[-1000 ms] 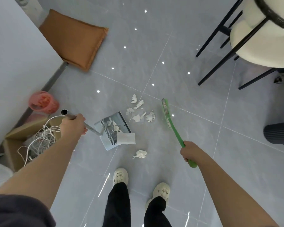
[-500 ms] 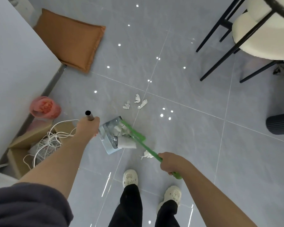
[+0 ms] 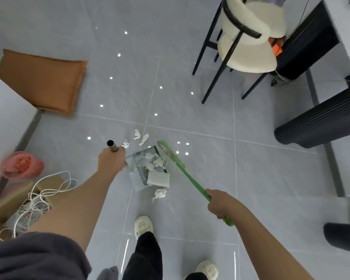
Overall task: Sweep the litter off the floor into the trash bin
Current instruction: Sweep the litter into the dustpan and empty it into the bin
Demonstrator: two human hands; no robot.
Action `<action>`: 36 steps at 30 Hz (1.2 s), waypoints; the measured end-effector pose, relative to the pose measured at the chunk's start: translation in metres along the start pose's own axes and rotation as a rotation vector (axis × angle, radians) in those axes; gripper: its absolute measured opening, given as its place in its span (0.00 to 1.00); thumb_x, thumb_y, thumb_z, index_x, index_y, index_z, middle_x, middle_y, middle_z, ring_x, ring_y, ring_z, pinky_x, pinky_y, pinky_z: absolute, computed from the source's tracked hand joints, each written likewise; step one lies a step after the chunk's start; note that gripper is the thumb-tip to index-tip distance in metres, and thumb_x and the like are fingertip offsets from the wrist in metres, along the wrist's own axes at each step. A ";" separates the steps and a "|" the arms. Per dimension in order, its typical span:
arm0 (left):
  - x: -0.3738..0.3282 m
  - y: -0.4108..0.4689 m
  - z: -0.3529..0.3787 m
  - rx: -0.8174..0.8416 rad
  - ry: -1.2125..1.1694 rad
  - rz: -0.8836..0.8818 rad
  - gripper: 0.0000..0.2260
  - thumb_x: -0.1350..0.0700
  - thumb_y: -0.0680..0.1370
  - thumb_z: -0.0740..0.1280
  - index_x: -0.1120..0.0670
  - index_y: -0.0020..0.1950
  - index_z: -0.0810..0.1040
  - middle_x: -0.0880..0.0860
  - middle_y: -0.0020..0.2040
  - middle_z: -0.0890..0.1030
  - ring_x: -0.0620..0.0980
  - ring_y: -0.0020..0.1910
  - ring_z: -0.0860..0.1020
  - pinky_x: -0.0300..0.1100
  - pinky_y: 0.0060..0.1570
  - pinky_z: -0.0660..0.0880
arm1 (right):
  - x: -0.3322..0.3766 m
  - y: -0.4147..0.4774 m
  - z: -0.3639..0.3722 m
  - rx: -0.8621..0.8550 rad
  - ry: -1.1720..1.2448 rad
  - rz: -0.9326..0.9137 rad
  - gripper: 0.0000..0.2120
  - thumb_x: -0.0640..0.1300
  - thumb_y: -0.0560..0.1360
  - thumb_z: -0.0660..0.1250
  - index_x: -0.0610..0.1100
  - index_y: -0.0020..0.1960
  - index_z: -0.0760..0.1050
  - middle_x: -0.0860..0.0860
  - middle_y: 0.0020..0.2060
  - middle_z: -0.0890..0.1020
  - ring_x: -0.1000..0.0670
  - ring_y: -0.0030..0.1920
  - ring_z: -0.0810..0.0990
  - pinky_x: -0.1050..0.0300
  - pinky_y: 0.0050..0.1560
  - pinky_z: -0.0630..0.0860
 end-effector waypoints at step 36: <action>-0.232 -0.564 0.651 0.652 0.432 0.590 0.15 0.51 0.70 0.58 0.60 0.39 0.78 0.62 0.39 0.84 0.62 0.39 0.85 0.58 0.46 0.83 | -0.669 -0.257 -0.036 -0.174 0.644 0.368 0.21 0.36 0.75 0.57 0.48 0.66 0.68 0.47 0.33 0.71 0.51 0.28 0.68 0.62 0.26 0.67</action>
Point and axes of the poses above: each hand's wrist, its own y-axis towards the middle knuckle, its own z-axis out of the palm, x = y × z, the point moved 10 cm from there along y, towards the middle knuckle
